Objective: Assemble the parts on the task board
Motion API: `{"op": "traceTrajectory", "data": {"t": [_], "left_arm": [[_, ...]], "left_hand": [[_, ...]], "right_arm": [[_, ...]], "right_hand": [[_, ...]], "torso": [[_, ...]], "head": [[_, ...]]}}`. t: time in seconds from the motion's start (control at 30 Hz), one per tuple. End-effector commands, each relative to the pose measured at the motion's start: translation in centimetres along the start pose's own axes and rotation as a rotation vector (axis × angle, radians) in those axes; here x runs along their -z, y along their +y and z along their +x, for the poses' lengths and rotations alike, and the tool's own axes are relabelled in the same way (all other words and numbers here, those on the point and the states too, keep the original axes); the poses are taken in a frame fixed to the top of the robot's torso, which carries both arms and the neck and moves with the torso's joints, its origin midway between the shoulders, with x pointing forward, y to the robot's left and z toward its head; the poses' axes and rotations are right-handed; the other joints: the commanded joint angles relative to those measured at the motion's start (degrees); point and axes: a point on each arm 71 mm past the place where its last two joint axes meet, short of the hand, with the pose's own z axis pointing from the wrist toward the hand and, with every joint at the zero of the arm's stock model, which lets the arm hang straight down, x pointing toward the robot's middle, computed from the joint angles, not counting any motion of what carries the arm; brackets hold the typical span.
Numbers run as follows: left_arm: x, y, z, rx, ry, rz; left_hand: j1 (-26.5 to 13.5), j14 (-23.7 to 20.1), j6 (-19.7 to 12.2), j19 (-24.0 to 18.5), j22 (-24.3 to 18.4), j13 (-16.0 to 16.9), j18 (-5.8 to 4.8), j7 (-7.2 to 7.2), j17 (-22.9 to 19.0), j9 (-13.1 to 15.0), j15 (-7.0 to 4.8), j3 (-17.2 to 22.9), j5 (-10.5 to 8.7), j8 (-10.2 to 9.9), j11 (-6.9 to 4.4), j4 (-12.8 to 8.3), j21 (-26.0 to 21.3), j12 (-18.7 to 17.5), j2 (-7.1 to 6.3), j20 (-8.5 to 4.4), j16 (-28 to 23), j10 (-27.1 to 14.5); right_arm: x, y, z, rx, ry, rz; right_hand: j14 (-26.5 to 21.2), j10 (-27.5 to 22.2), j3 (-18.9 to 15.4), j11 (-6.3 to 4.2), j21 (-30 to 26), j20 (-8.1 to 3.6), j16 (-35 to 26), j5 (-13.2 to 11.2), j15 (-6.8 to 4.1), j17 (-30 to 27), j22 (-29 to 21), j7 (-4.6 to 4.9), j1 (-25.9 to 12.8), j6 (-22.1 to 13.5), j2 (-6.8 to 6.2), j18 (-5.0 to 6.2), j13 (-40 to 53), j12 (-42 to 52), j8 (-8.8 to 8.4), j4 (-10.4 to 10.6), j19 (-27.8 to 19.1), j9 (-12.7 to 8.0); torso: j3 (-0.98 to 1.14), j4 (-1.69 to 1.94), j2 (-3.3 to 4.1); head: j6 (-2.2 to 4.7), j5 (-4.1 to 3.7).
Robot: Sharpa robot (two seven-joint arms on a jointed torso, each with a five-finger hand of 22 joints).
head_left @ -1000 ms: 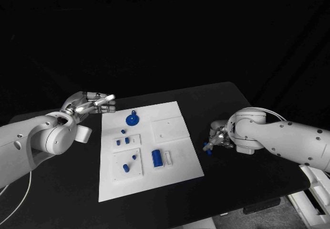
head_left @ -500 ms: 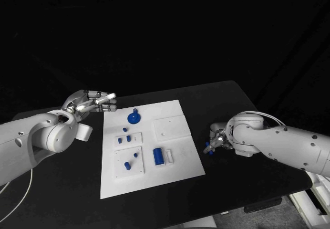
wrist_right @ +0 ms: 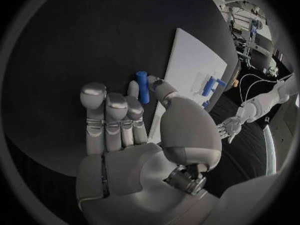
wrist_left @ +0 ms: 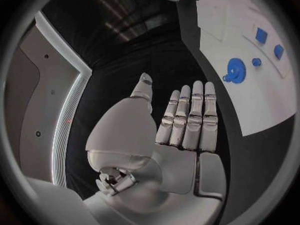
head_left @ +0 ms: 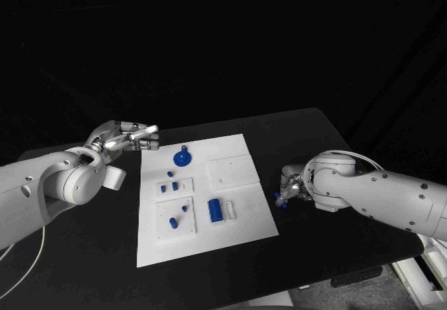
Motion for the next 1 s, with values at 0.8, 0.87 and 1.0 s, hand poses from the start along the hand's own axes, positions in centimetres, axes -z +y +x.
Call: {"op": "traceTrajectory", "data": {"t": [0.8, 0.87, 1.0], "left_arm": [[-0.1, 0.0, 0.4, 0.001, 0.028, -0.003], [-0.1, 0.0, 0.4, 0.001, 0.029, -0.004], [-0.1, 0.0, 0.4, 0.000, 0.030, -0.004]], "left_hand": [[0.5, -0.1, -0.1, -0.4, -0.1, 0.0, -1.00, 0.46, 0.0, 0.0, 0.17, 0.2, -0.11, 0.1, 0.45, 0.0, -0.4, -0.1, 0.17, 0.19, 0.0, 0.0], [0.5, -0.1, -0.1, -0.4, -0.1, 0.0, -1.00, 0.46, 0.0, 0.0, 0.17, 0.2, -0.11, 0.1, 0.45, 0.0, -0.4, -0.1, 0.17, 0.19, 0.0, 0.0], [0.6, -0.1, -0.1, -0.4, -0.1, 0.0, -0.98, 0.45, 0.0, 0.0, 0.17, 0.2, -0.11, 0.1, 0.45, -0.1, -0.4, -0.1, 0.21, 0.20, 0.0, -0.1]], "right_arm": [[0.3, -2.4, 1.7, -0.174, 0.084, 0.072], [0.6, -2.2, 1.2, -0.200, 0.065, 0.058], [1.2, -1.6, 0.3, -0.262, 0.033, 0.026]], "right_hand": [[0.0, 0.0, 8.6, -0.29, -0.3, -0.02, -0.3, 7.2, -0.23, 0.0, 1.0, 0.92, -3.8, -1.7, 1.90, 1.00, -0.1, 0.0, -3.77, -5.4, 3.1, -48.7], [0.0, 0.1, 7.8, -0.32, -0.3, -0.03, -0.3, 6.6, -0.25, -0.1, 0.9, 0.86, -3.8, -1.6, 1.91, 1.01, -0.1, -0.1, -3.76, -5.3, 3.2, -48.7], [0.0, 0.1, 4.1, -0.37, -0.4, -0.10, -0.5, 5.1, -0.32, -0.3, 0.6, 0.65, -3.3, -1.4, 2.00, 0.99, -0.2, -0.2, -3.77, -5.0, 3.2, -48.7]], "torso": [[-0.02, -0.02, -0.02], [0.00, -0.01, -0.02], [0.01, 0.01, -0.01]], "head": [[0.24, -0.01], [0.26, 0.00], [0.32, 0.09]]}}
